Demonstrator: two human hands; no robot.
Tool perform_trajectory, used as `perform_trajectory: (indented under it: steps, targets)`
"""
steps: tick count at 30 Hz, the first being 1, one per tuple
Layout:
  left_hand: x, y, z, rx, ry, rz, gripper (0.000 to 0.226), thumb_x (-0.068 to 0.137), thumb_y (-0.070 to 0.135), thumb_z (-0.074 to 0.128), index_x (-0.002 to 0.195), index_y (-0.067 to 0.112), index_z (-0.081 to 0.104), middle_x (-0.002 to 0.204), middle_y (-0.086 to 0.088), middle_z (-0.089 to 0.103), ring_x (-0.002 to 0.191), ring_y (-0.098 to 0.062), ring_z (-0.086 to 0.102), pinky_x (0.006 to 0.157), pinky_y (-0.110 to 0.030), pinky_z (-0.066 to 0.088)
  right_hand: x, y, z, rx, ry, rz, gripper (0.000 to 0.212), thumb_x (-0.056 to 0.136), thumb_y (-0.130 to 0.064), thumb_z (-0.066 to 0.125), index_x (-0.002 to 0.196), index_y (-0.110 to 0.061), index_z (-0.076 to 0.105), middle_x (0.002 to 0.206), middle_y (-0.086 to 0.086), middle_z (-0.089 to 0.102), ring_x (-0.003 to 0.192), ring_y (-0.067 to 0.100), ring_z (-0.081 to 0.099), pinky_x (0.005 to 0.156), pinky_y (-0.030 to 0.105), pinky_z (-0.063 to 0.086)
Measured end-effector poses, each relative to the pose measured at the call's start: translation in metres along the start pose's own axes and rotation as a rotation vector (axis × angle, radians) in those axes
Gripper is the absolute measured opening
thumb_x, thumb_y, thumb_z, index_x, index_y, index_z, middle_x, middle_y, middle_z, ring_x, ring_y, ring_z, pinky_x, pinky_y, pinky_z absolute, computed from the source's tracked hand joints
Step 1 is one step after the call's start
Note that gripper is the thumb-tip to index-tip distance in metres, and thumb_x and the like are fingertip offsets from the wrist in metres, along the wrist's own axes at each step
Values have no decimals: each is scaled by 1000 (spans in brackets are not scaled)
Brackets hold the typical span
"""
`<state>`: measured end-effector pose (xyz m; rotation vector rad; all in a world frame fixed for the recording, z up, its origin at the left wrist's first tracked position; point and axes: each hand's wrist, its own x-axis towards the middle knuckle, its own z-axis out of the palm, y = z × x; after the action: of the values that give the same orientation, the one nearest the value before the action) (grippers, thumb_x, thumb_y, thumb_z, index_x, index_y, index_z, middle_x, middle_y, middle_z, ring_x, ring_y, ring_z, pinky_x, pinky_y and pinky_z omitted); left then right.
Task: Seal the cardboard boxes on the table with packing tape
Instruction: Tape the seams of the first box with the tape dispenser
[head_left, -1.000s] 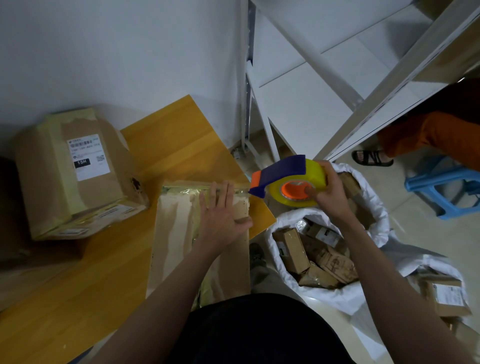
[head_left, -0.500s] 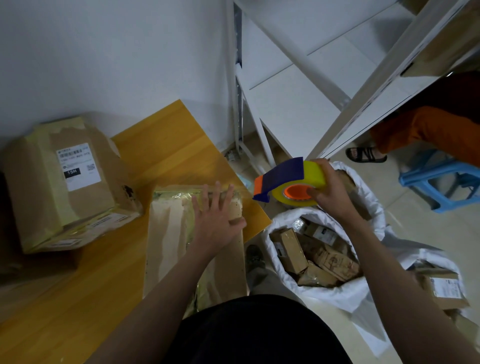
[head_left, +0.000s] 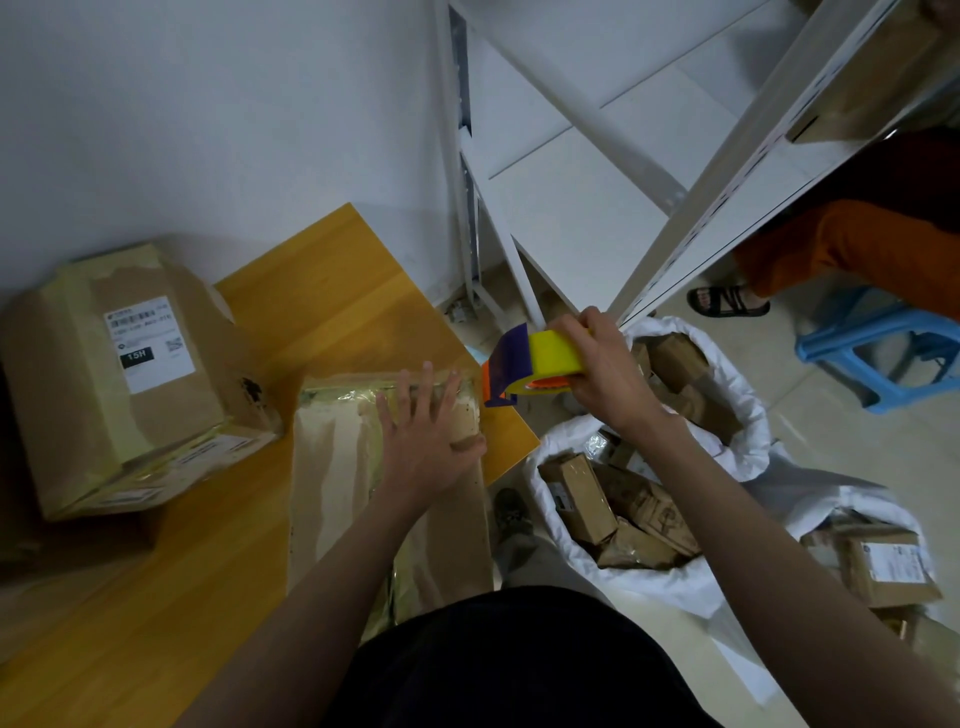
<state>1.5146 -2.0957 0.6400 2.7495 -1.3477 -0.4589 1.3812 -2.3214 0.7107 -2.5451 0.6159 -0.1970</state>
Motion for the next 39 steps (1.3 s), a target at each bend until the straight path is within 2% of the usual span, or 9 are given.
perform_trajectory:
  steps: [5, 9, 15, 19, 23, 28, 31, 35, 39]
  targets:
    - [1, 0, -2, 17, -8, 8, 96, 81, 76, 28, 161, 28, 9, 168, -11, 4, 153, -41, 1, 118, -66, 2, -4, -3, 8, -47, 25, -3, 67, 69, -3, 84, 128, -16, 55, 113, 20, 52, 102, 36, 51, 79, 38, 39]
    - [1, -1, -1, 25, -9, 12, 96, 81, 77, 28, 161, 27, 9, 168, -12, 3, 153, -42, 1, 119, -64, 0, -11, -7, 14, -66, 28, 16, 75, 69, -1, 83, 128, -25, 43, 115, 18, 52, 103, 33, 50, 80, 35, 36]
    - [2, -1, -4, 46, -25, 18, 98, 80, 78, 27, 161, 26, 10, 168, -13, 5, 152, -43, 4, 117, -64, -2, -22, -8, 15, -81, 80, 20, 73, 70, -3, 86, 126, -25, 45, 111, 17, 53, 98, 32, 52, 79, 37, 40]
    - [2, -2, -3, 63, -24, 22, 98, 80, 78, 28, 161, 25, 15, 167, -14, 9, 152, -44, 8, 117, -65, 1, -18, -15, 11, -106, 57, -9, 76, 69, 1, 84, 125, -28, 41, 111, 18, 54, 98, 34, 52, 79, 35, 31]
    - [2, -4, -4, 82, -40, 28, 98, 80, 81, 25, 161, 27, 11, 168, -13, 6, 152, -43, 5, 118, -65, 0, -17, -10, 6, -113, 59, -8, 82, 66, 1, 85, 127, -29, 40, 113, 18, 53, 102, 33, 50, 82, 35, 31]
    - [6, 0, -9, 90, -107, 8, 102, 76, 83, 16, 161, 29, -1, 168, -12, -4, 153, -42, -5, 119, -64, -4, -14, -15, 6, -163, 31, -12, 78, 67, -4, 85, 127, -30, 42, 114, 15, 52, 103, 31, 48, 83, 35, 30]
    - [7, -5, -11, 90, -128, -34, 105, 72, 83, 10, 160, 29, -6, 168, -10, -7, 153, -41, -7, 120, -63, -4, -21, -6, 12, -263, -55, -53, 69, 66, -11, 87, 124, -25, 52, 110, 16, 52, 104, 34, 47, 86, 45, 39]
    - [9, -10, -15, 102, -148, -46, 105, 73, 84, 6, 160, 27, -10, 168, -13, -9, 152, -43, -8, 119, -62, -6, -43, 18, 20, -86, -46, 180, 63, 77, -42, 82, 128, -19, 55, 114, 18, 51, 107, 39, 46, 86, 48, 42]
    - [9, -7, -21, 117, -143, -19, 101, 80, 85, 19, 161, 28, -4, 167, -16, 0, 151, -49, 2, 119, -62, 0, -41, 13, 24, 9, -3, 312, 68, 79, -43, 84, 134, -15, 54, 120, 18, 50, 111, 37, 43, 85, 38, 31]
